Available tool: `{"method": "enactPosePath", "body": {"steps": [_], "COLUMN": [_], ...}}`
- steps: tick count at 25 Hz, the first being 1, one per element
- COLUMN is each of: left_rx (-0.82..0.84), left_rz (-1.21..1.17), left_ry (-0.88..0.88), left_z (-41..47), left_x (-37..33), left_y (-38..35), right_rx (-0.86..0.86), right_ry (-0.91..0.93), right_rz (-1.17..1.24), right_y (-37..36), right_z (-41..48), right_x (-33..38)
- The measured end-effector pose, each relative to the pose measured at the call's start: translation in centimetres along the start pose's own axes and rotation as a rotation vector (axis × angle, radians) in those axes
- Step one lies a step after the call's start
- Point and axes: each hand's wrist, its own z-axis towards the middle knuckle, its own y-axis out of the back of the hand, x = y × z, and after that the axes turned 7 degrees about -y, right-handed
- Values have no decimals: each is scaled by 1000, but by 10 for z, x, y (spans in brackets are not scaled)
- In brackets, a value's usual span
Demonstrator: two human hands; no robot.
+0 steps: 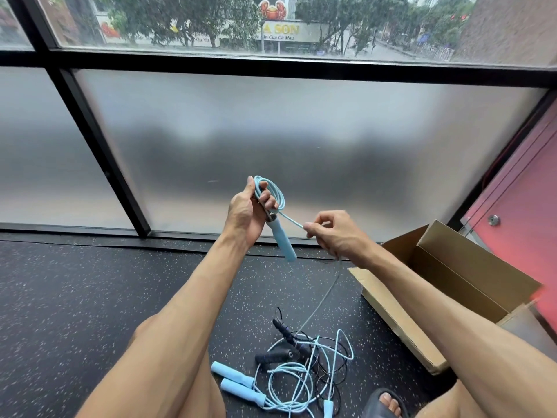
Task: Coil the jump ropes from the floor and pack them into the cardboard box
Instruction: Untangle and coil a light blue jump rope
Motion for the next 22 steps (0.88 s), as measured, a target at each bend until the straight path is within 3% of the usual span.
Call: {"method": "enactPosePath", "body": {"steps": [4,8,12,16,19,22], "left_rx": [-23,-123,-225,-302,-321,-322], "left_rz": [-12,-39,27,243,461,640], "left_ry": [-41,-116,-229,-333,-381,-423], "left_z": [4,6,8,12,12,10], "left_x": [0,-8,-18,-16,-12,-7], "left_y": [1,3,9,16,16,16], "right_rx": [22,299,423,372,295,323], "right_ry": [-4,-210,-281,-246,-120,-33], "right_rz": [-67,-101,-239,-120,-68,111], "right_y": [-3,-12,-16,-13,-8,-2], "right_z": [-3,-10,-19,-16,-11,-10], "right_x": [2,-14,-20,-15,-4,6]}}
